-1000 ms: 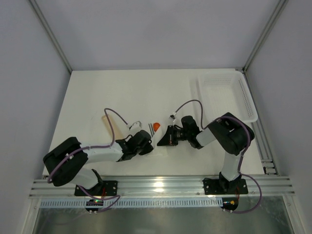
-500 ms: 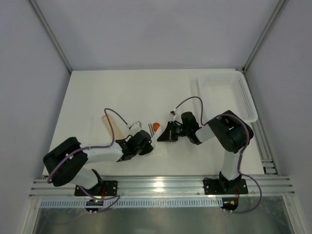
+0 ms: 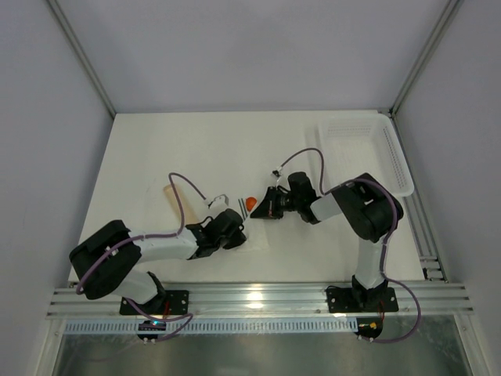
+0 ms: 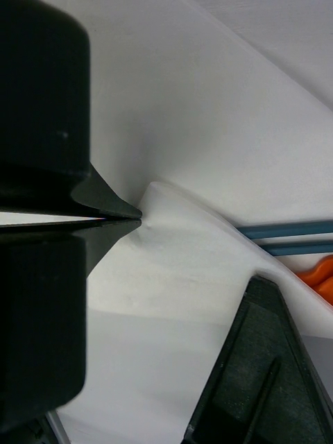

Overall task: Place the utensils on the paper napkin and roll it up
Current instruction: Roll the napkin at the center of the board.

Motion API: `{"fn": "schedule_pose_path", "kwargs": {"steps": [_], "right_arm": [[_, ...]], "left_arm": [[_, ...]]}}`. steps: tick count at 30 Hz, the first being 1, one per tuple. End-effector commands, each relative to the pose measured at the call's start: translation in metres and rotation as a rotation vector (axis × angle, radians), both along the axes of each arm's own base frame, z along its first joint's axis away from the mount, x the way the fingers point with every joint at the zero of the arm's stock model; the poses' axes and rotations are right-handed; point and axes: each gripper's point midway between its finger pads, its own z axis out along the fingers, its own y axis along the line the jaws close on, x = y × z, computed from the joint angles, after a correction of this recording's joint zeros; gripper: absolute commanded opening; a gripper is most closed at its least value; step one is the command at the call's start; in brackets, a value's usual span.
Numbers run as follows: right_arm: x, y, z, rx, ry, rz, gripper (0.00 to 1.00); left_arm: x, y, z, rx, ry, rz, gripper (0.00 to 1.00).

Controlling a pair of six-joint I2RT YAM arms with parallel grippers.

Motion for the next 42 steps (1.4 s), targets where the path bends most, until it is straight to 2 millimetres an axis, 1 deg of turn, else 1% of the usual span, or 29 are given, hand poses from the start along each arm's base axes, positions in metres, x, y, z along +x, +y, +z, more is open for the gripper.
{"fn": "schedule_pose_path", "kwargs": {"steps": [1, 8, 11, 16, 17, 18, 19, 20, 21, 22, 23, 24, 26, 27, 31, 32, 33, 35, 37, 39, 40, 42], "right_arm": [[0.022, -0.005, -0.004, -0.039, -0.051, -0.049, 0.04], [0.031, -0.004, -0.004, -0.055, -0.059, -0.055, 0.03], [0.033, -0.003, 0.002, -0.046, -0.072, -0.049, 0.04], [0.032, -0.003, 0.024, -0.035, -0.114, -0.039, 0.04], [0.032, -0.003, 0.036, -0.025, -0.138, -0.038, 0.04], [0.030, -0.005, 0.038, -0.033, -0.136, -0.040, 0.04], [0.027, -0.007, 0.039, -0.042, -0.141, -0.039, 0.03], [0.026, -0.008, 0.048, -0.038, -0.160, -0.038, 0.04], [0.020, -0.012, 0.044, -0.062, -0.145, -0.039, 0.04], [0.018, -0.014, 0.044, -0.081, -0.163, -0.034, 0.04], [0.012, -0.017, 0.039, -0.116, -0.140, -0.029, 0.04], [0.008, -0.016, 0.044, -0.132, -0.165, -0.028, 0.04], [-0.001, -0.018, 0.044, -0.169, -0.190, -0.002, 0.04], [-0.007, -0.018, 0.048, -0.174, -0.209, 0.005, 0.04], [-0.037, -0.009, 0.041, -0.189, -0.214, 0.082, 0.04], [-0.040, -0.008, 0.040, -0.185, -0.211, 0.086, 0.04], [-0.046, -0.009, 0.034, -0.188, -0.200, 0.091, 0.04], [-0.053, -0.004, 0.033, -0.171, -0.195, 0.099, 0.04], [-0.059, -0.002, 0.024, -0.168, -0.171, 0.112, 0.04], [-0.063, 0.002, 0.022, -0.142, -0.157, 0.120, 0.04], [-0.065, 0.003, 0.017, -0.140, -0.142, 0.126, 0.04], [-0.068, 0.008, 0.019, -0.110, -0.138, 0.142, 0.04]], "left_arm": [[-0.017, 0.030, -0.028, 0.160, 0.064, -0.015, 0.00], [-0.018, 0.028, -0.030, 0.157, 0.073, -0.021, 0.00], [-0.018, 0.028, -0.031, 0.159, 0.074, -0.018, 0.00], [-0.018, 0.029, -0.030, 0.162, 0.074, -0.019, 0.00], [-0.017, 0.028, -0.029, 0.160, 0.073, -0.018, 0.00], [-0.018, 0.029, -0.030, 0.163, 0.075, -0.019, 0.00], [-0.017, 0.028, -0.029, 0.162, 0.074, -0.019, 0.00], [-0.017, 0.027, -0.028, 0.162, 0.073, -0.020, 0.00], [-0.017, 0.028, -0.029, 0.167, 0.076, -0.021, 0.00], [-0.017, 0.027, -0.028, 0.167, 0.074, -0.022, 0.00], [-0.017, 0.028, -0.028, 0.167, 0.074, -0.022, 0.00], [-0.017, 0.027, -0.028, 0.166, 0.075, -0.021, 0.00], [-0.016, 0.027, -0.028, 0.166, 0.075, -0.021, 0.00], [-0.017, 0.027, -0.028, 0.166, 0.077, -0.022, 0.00], [-0.017, 0.026, -0.027, 0.166, 0.078, -0.026, 0.00], [-0.017, 0.026, -0.027, 0.170, 0.079, -0.027, 0.00], [-0.016, 0.026, -0.027, 0.170, 0.078, -0.026, 0.00], [-0.017, 0.027, -0.026, 0.170, 0.077, -0.024, 0.00], [-0.017, 0.028, -0.026, 0.173, 0.076, -0.023, 0.00], [-0.016, 0.028, -0.025, 0.177, 0.075, -0.024, 0.00], [-0.016, 0.027, -0.024, 0.176, 0.076, -0.025, 0.00], [-0.016, 0.027, -0.024, 0.177, 0.075, -0.024, 0.00]]}}
